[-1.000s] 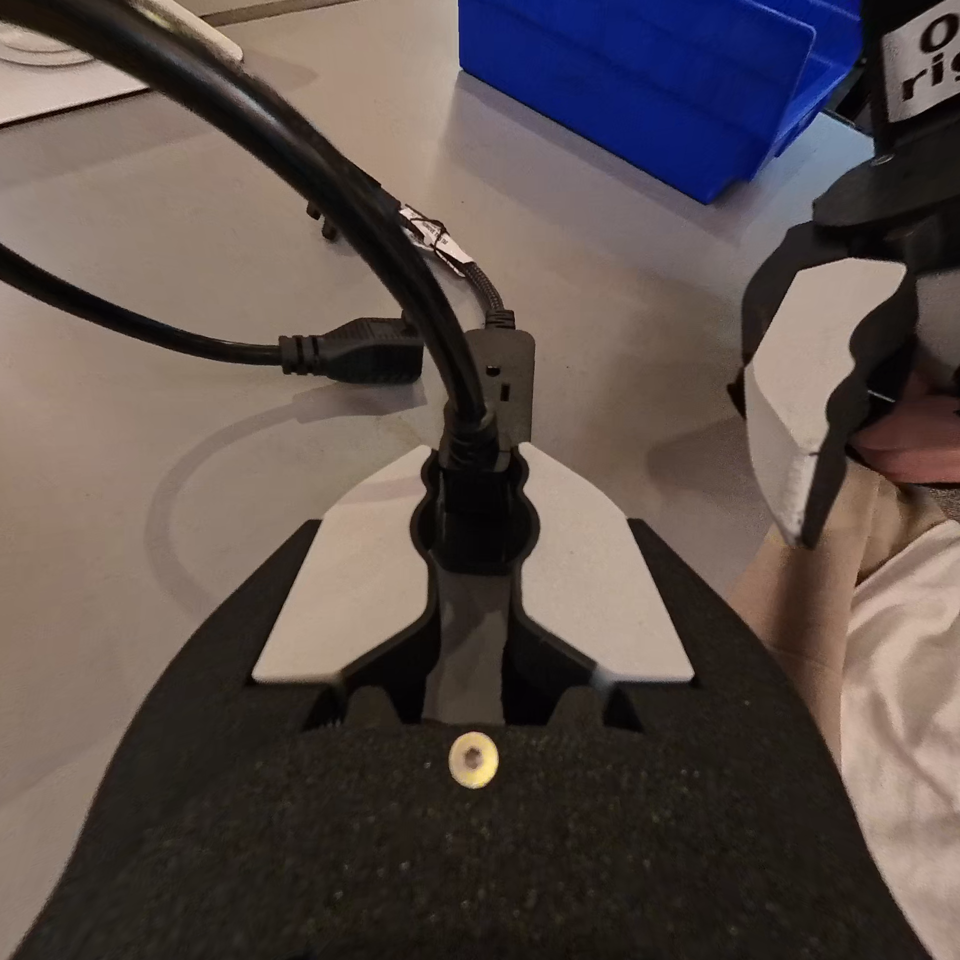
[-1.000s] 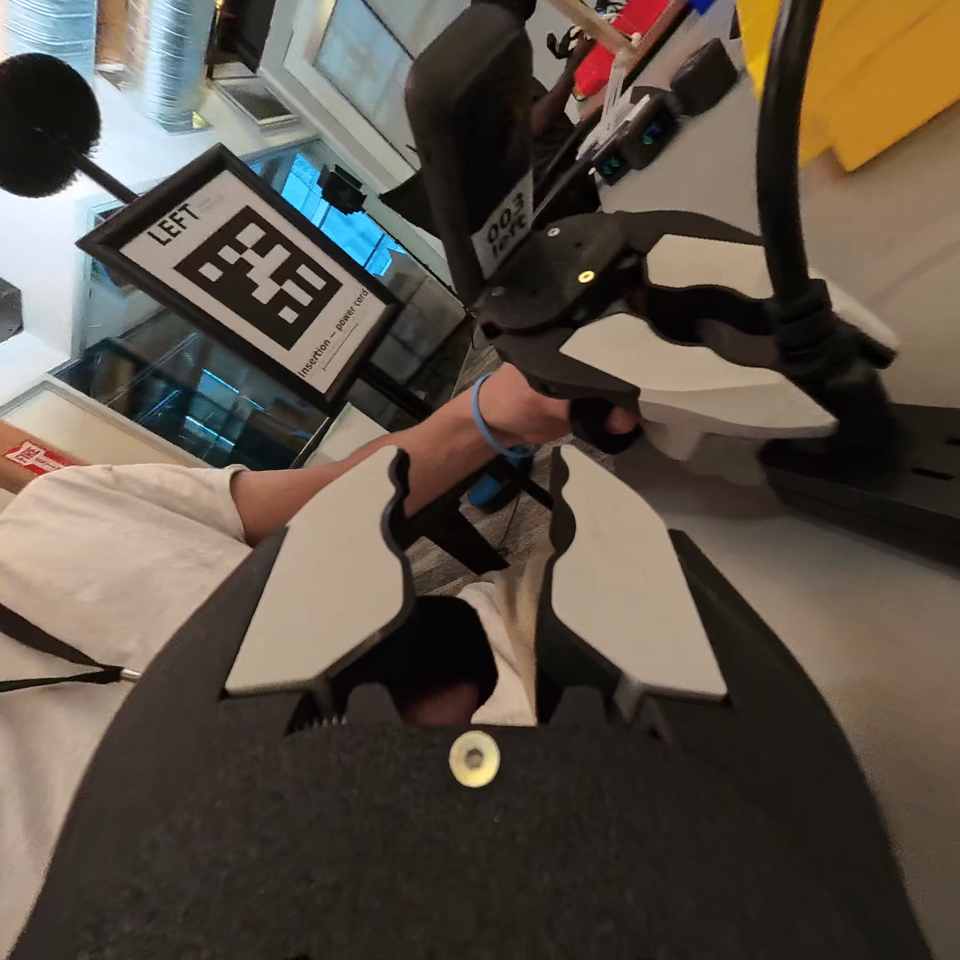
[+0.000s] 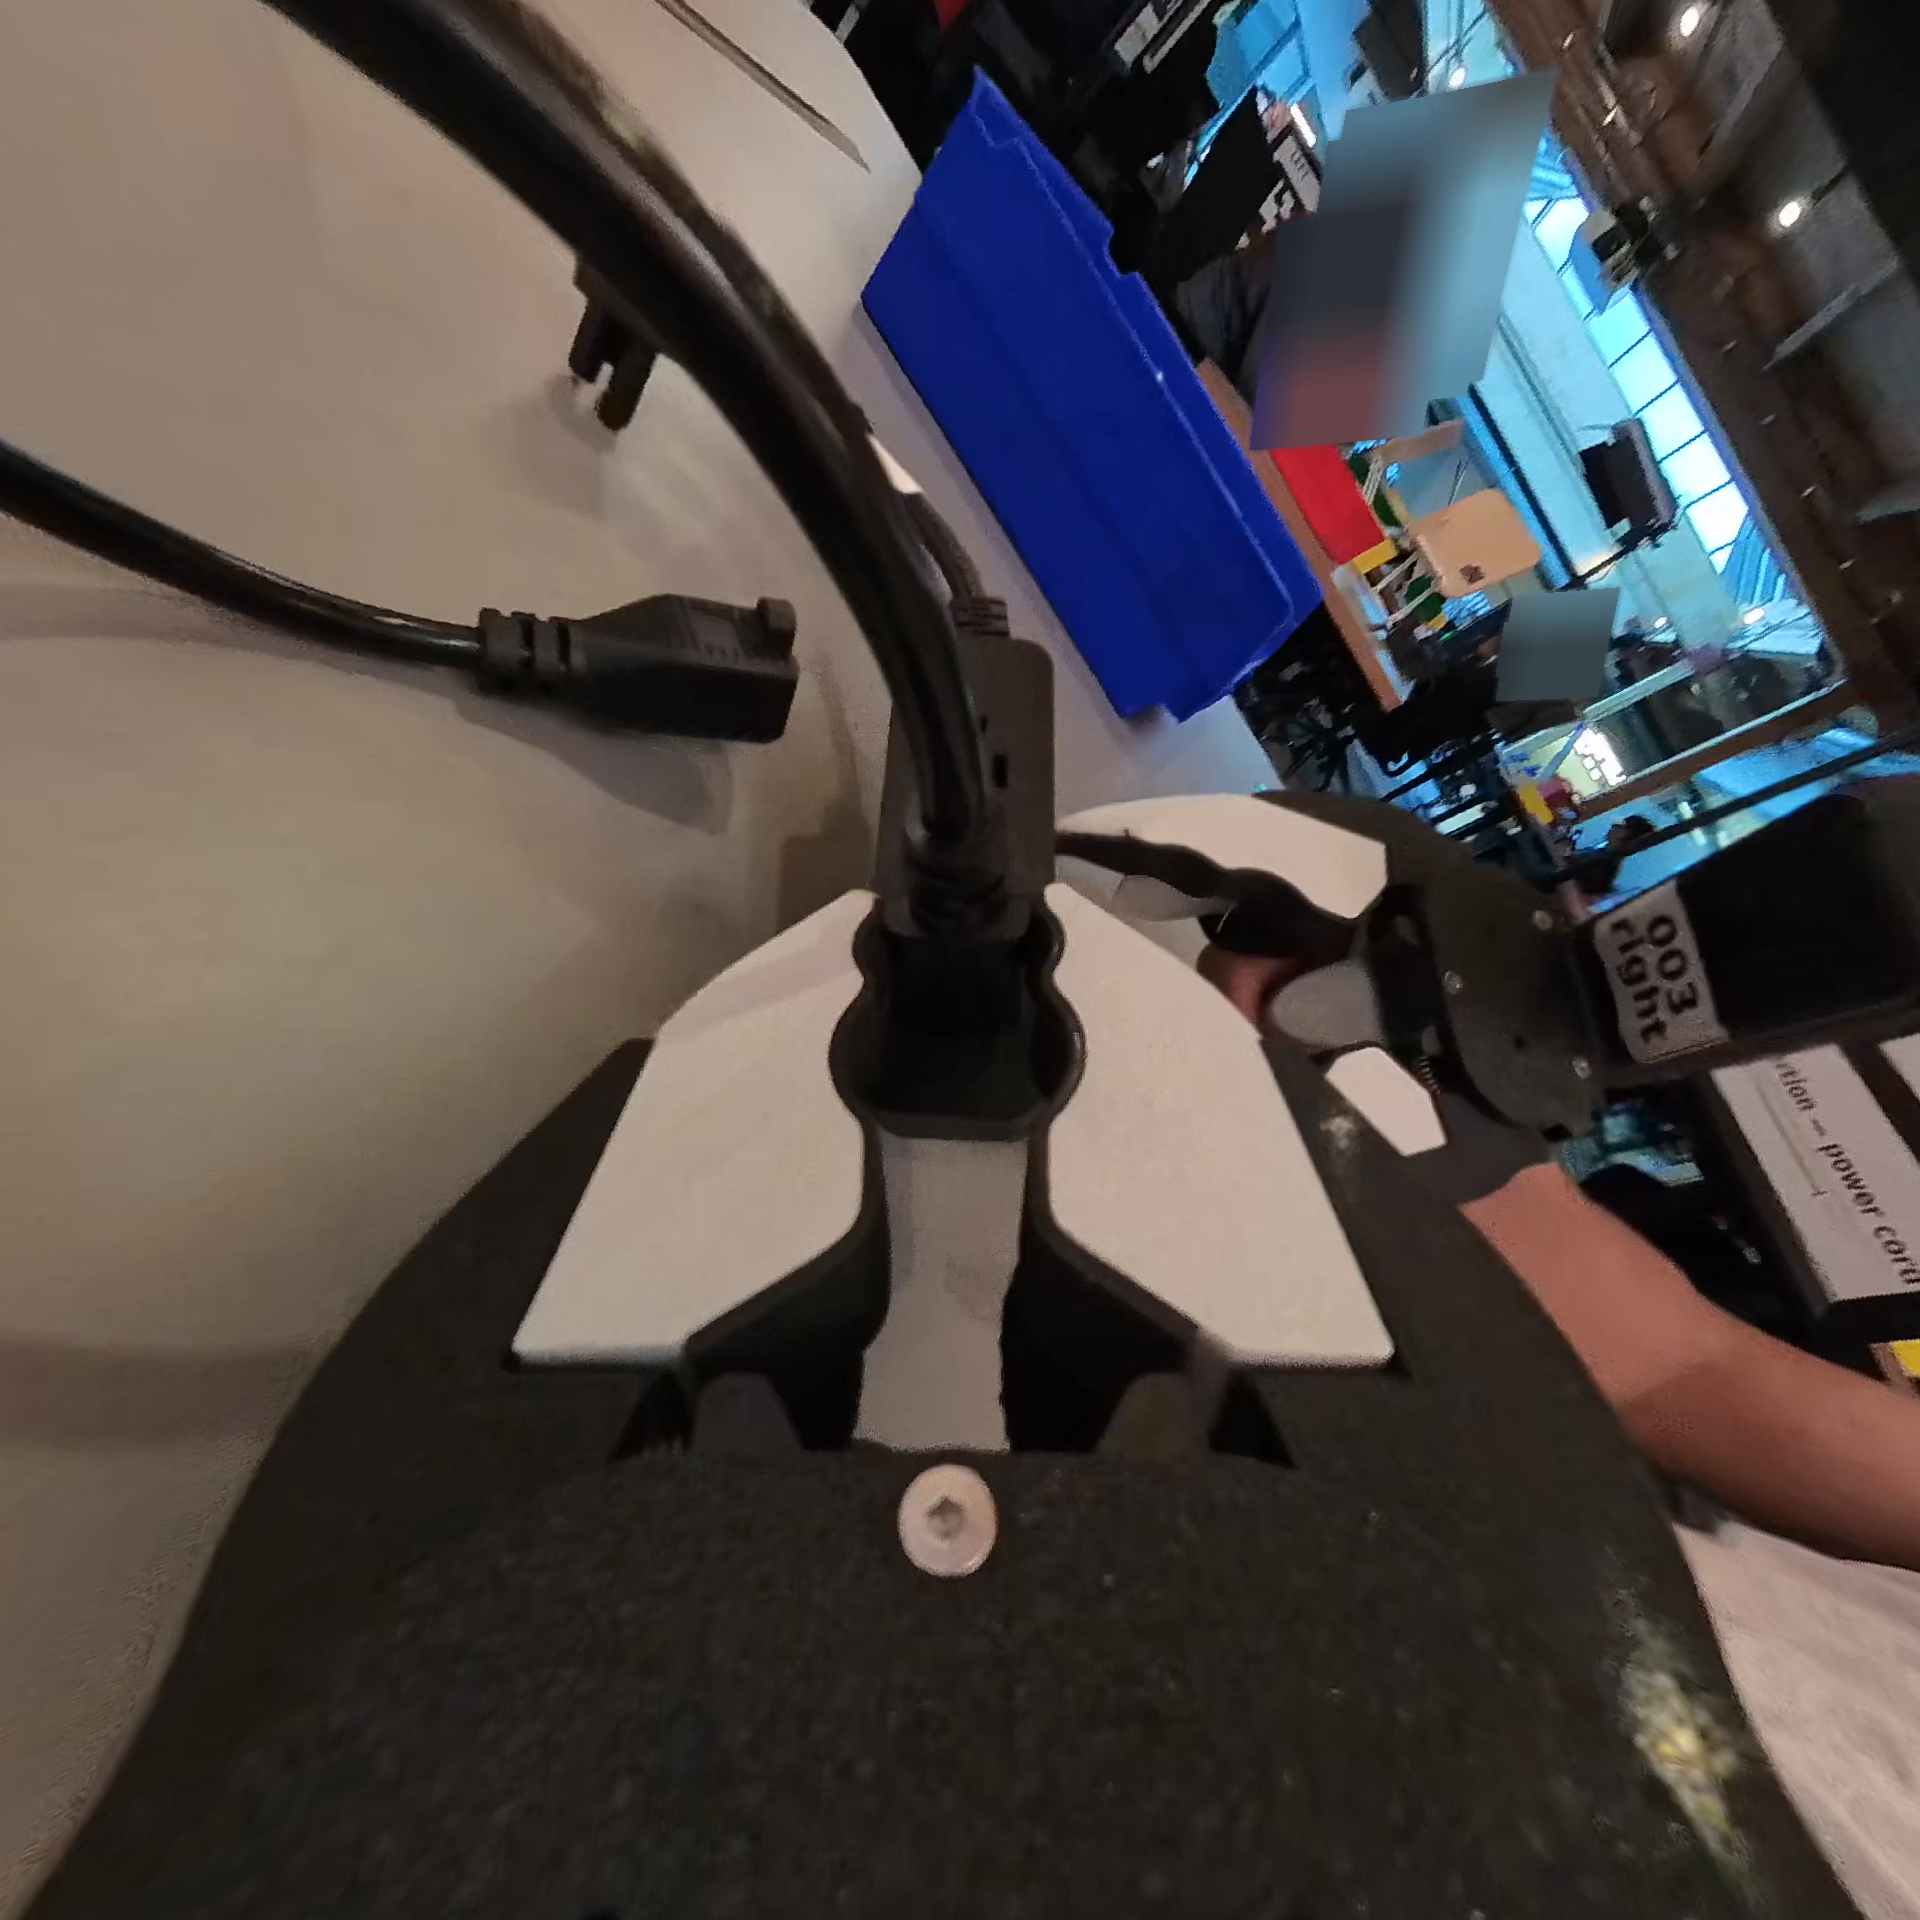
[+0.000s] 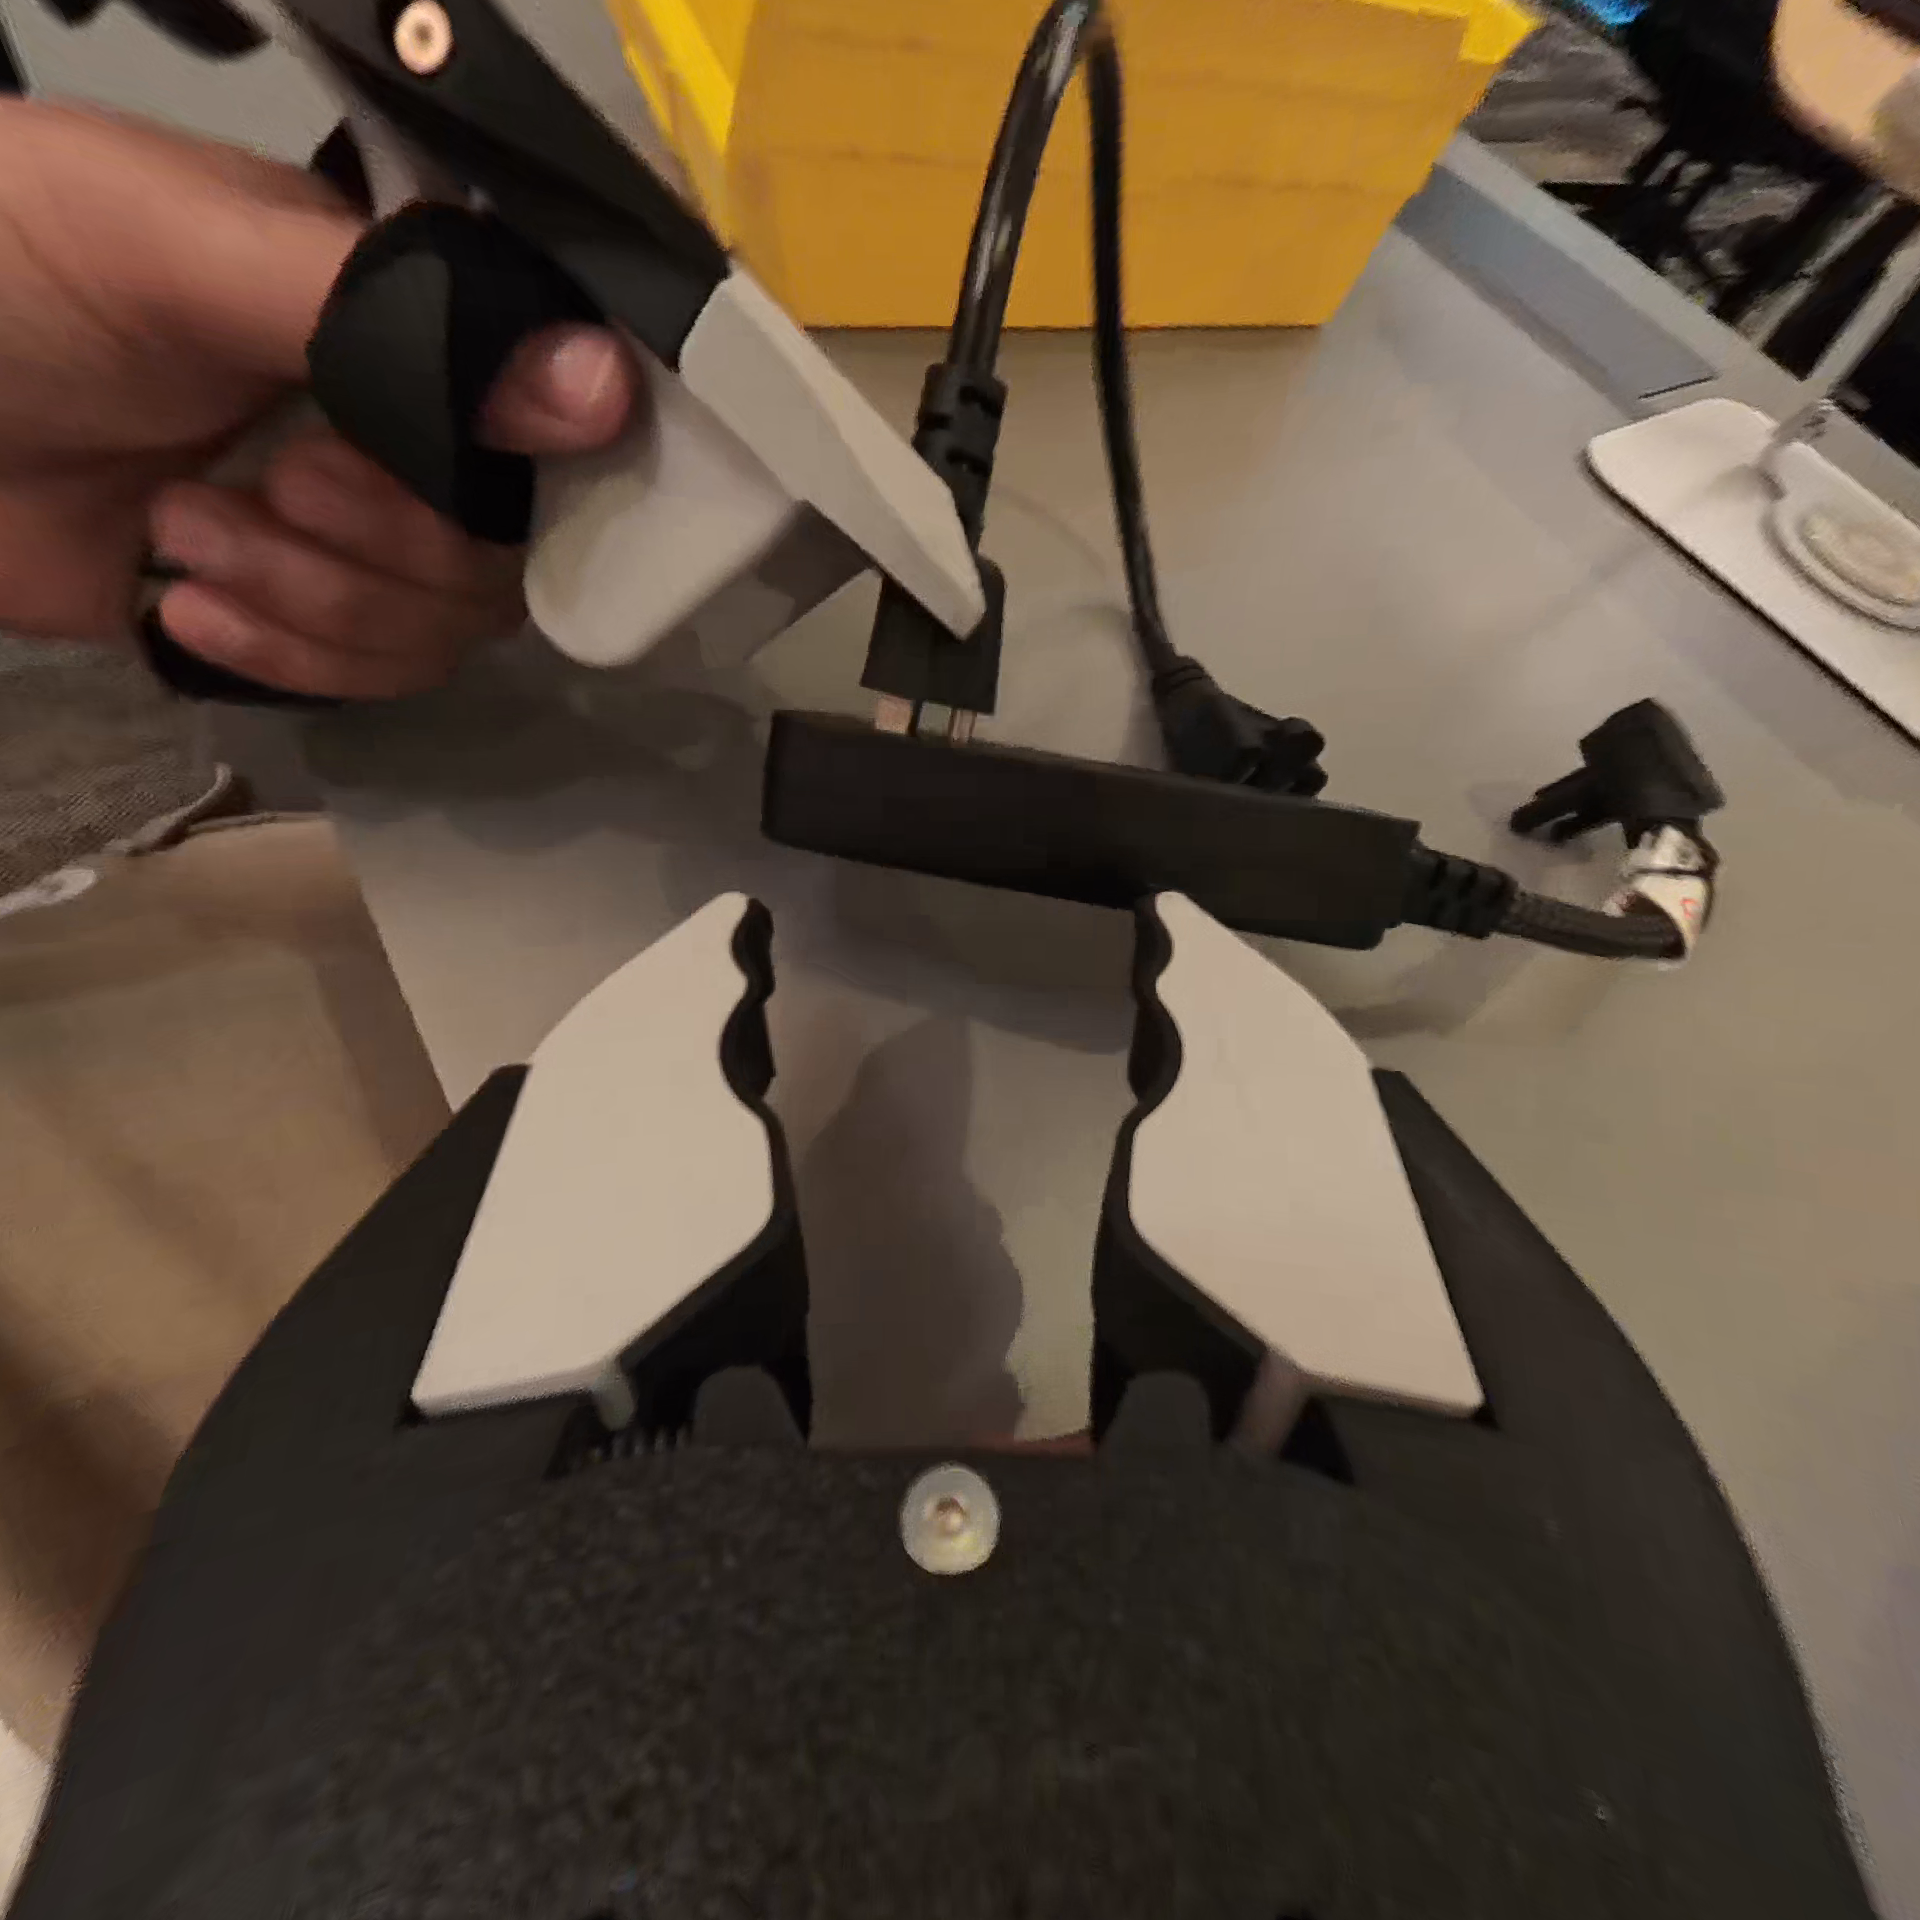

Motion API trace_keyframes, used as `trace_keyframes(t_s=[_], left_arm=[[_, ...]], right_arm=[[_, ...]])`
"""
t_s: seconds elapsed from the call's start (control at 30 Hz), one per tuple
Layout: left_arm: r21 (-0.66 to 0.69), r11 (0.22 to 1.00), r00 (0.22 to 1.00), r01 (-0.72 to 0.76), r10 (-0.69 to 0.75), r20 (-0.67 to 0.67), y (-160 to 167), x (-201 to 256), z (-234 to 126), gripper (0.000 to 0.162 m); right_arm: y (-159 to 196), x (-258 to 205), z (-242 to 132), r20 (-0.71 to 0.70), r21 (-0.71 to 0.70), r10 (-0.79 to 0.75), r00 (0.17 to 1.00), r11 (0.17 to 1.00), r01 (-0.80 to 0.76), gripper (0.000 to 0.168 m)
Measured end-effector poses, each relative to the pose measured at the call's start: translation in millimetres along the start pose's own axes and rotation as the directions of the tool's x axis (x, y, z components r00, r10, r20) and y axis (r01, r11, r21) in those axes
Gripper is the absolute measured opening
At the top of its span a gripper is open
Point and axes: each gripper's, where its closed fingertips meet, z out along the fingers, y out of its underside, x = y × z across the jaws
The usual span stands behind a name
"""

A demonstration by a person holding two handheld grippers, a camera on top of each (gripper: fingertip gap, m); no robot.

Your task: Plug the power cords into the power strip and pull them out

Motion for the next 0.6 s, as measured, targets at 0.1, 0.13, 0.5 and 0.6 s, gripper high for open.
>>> trace_keyframes(t_s=[0.1,0.13,0.5,0.6], left_arm=[[0.044,0.995,0.995,0.085,-0.082,-0.065,-5,5,-1,0.024],[0.047,0.995,0.995,0.086,-0.083,-0.058,-5,4,-1,0.024],[-0.071,0.983,0.981,-0.169,0.174,0.080,16,13,17,0.023],[-0.116,0.964,0.961,-0.241,0.254,0.112,19,11,17,0.023]], right_arm=[[-12,12,-4,-0.121,0.038,0.040,0.992,0.999,-0.036,0.075],[-17,14,-6,-0.146,0.063,0.040,0.989,0.998,-0.031,0.075],[1,-17,16,-0.034,-0.028,-0.250,0.968,0.968,0.249,0.062],[13,-22,18,0.015,-0.091,-0.338,0.941,0.937,0.338,0.064]])
